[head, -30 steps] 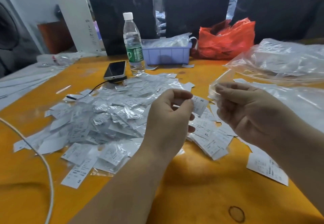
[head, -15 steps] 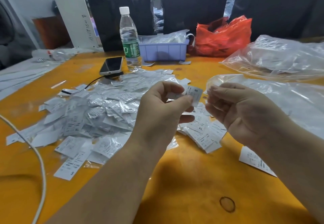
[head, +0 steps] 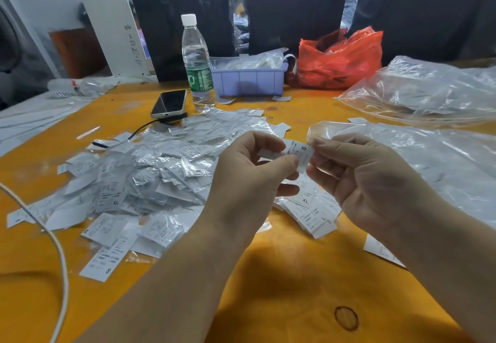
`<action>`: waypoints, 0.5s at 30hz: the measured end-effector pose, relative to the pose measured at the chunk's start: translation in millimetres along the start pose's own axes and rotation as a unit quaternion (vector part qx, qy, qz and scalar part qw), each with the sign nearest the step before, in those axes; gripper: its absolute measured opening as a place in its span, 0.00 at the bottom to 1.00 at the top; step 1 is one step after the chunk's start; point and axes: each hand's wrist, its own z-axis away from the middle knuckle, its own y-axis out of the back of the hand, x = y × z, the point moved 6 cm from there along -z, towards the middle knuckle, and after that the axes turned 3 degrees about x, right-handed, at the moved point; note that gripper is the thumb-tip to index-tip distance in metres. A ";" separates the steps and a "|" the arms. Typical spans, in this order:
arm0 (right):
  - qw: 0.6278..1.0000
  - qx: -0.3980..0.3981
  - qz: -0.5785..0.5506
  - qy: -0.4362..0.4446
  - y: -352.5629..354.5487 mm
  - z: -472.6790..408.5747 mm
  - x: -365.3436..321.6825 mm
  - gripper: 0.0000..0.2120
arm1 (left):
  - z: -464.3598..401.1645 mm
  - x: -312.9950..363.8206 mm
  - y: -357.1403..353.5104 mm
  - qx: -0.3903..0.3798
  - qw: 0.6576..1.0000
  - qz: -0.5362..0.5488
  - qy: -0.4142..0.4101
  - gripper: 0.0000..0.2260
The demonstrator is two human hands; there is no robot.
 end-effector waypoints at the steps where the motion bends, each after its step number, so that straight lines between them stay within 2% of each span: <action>1: 1.000 0.001 0.001 0.000 0.2 0.1 0.4 0.12 | 0.0 0.1 0.5 0.000 1.000 0.001 0.001 0.06; 9: 0.998 0.042 0.038 0.001 6.2 0.3 1.0 0.11 | -0.3 -1.0 0.9 0.000 1.000 0.004 0.005 0.06; 15: 0.999 0.020 0.029 -0.007 1.8 1.8 4.5 0.09 | 0.3 0.3 1.2 0.010 1.000 0.005 -0.004 0.06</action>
